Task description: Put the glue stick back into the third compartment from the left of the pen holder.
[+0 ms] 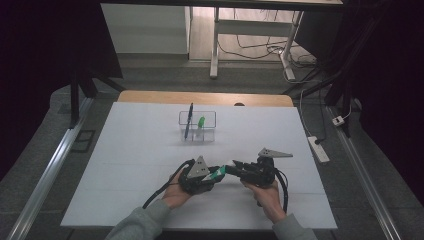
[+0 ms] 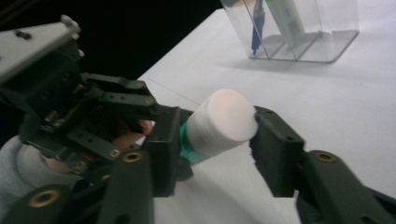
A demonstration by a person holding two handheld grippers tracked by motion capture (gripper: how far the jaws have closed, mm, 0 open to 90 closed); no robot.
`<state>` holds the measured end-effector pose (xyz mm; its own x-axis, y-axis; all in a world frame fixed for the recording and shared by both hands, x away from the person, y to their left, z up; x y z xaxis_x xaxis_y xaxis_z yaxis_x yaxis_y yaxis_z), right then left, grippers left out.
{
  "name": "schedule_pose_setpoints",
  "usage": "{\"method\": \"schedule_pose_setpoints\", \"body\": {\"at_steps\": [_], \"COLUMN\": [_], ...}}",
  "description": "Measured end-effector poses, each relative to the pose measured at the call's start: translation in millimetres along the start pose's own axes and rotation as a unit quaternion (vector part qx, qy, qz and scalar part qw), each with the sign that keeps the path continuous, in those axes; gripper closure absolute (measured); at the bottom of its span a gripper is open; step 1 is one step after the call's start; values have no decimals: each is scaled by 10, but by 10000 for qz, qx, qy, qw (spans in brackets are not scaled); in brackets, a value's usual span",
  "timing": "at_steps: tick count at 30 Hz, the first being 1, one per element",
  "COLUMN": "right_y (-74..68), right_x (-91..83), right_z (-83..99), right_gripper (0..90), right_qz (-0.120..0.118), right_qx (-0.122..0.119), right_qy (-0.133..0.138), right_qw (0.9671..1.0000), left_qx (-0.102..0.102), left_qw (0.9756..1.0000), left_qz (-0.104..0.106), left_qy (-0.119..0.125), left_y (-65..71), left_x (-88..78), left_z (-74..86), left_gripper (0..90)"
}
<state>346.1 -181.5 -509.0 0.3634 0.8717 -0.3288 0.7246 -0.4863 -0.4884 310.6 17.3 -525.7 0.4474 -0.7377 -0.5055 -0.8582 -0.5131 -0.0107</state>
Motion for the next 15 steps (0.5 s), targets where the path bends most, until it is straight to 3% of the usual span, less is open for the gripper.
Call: {"method": "schedule_pose_setpoints", "body": {"at_steps": [10,15], "right_y": [-49,-85], "right_x": [26,21], "right_z": [-2,-11], "right_gripper": [629,647], "right_qz": [-205,-238], "right_qx": [-37,-215], "right_qy": [2,45], "right_qw": [9998,9995], "left_qx": [83,78], "left_qw": [9999,10000], "left_qz": [-72,-32], "left_qy": [-57,-18], "left_y": [42,39], "left_x": [25,19], "left_z": [-28,-34], "left_gripper": [654,651]}}
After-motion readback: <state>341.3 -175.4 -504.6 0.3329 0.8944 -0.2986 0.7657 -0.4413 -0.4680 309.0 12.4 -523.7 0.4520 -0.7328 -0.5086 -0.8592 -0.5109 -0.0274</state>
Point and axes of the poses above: each handheld gripper's, and its own axes: x roughly forward along the jaws, z roughly out of its underside, y roughly to its right, the point moved 3 cm from there along x, roughly forward along the jaws, and after that the axes turned 1 degree about z, right-handed, at the moved point
